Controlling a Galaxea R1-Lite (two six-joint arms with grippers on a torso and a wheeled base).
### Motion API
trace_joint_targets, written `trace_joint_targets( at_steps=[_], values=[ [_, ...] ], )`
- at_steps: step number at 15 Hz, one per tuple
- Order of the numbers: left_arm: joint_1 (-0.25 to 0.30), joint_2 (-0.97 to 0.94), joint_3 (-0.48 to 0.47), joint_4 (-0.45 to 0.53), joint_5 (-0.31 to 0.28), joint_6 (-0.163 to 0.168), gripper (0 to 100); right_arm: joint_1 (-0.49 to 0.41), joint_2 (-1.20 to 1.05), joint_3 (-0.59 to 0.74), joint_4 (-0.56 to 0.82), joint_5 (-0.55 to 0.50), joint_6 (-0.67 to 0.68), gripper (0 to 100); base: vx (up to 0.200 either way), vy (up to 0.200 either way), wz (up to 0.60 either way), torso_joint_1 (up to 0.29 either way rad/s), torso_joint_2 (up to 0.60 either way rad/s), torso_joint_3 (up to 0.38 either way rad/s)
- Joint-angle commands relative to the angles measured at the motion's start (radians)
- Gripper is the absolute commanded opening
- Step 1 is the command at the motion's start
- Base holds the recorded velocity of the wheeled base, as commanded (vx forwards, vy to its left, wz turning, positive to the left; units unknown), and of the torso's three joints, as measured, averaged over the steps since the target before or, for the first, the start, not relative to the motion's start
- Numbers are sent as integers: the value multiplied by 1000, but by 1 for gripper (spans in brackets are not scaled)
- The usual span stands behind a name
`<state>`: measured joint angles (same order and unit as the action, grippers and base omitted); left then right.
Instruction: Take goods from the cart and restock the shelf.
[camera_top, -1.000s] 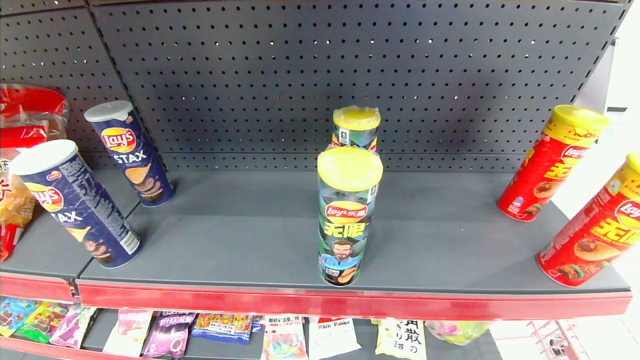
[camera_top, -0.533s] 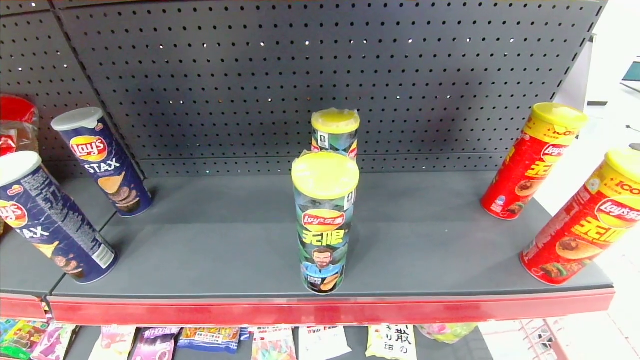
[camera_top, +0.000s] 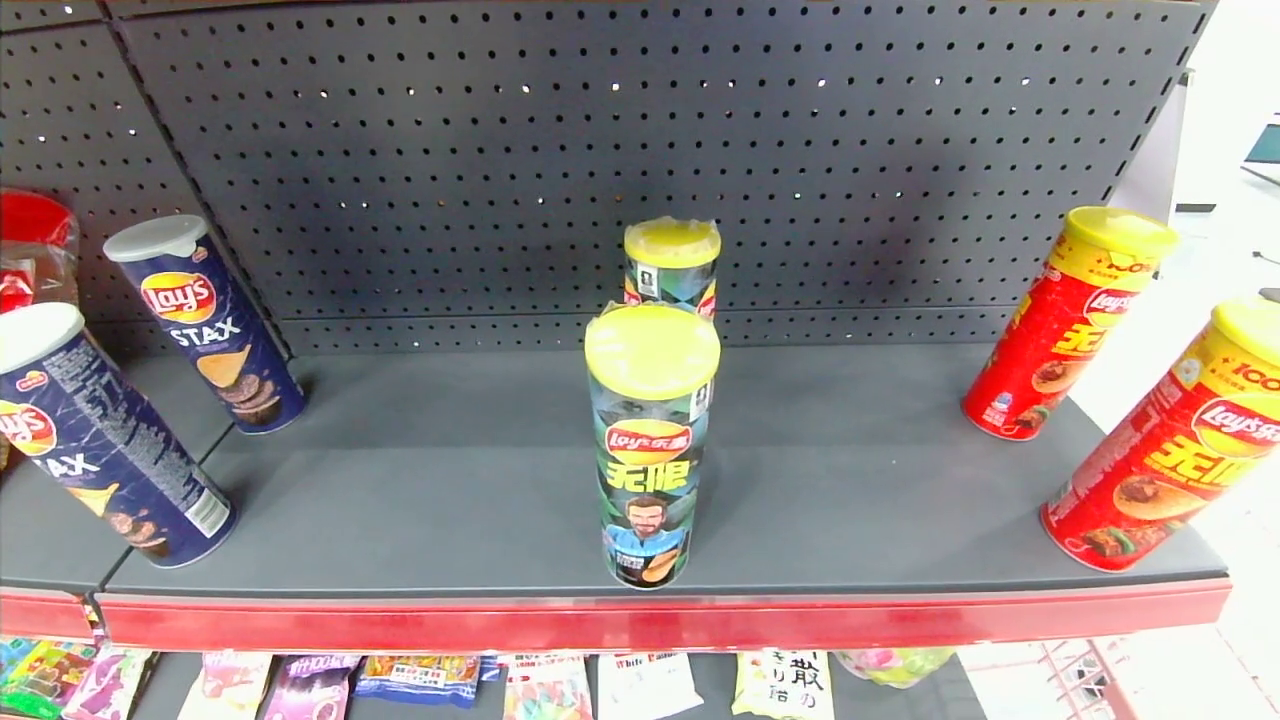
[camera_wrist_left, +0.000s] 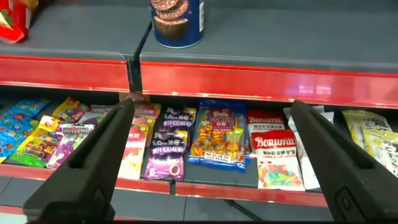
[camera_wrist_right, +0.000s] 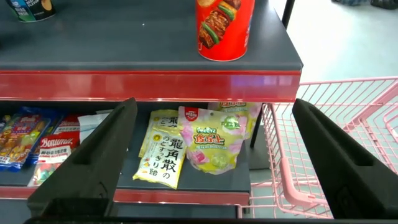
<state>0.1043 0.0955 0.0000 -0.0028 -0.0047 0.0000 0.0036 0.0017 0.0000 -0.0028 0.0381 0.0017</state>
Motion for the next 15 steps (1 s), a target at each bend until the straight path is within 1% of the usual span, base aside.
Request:
trace_joint_targets(
  at_steps=[1,15],
  values=[
    [0,3,0,0,0,0,100,-1,0,0,0,0,0,100,0,0,0,0,0,0],
    [0,3,0,0,0,0,100,-1,0,0,0,0,3,100,0,0,0,0,0,0]
  ],
)
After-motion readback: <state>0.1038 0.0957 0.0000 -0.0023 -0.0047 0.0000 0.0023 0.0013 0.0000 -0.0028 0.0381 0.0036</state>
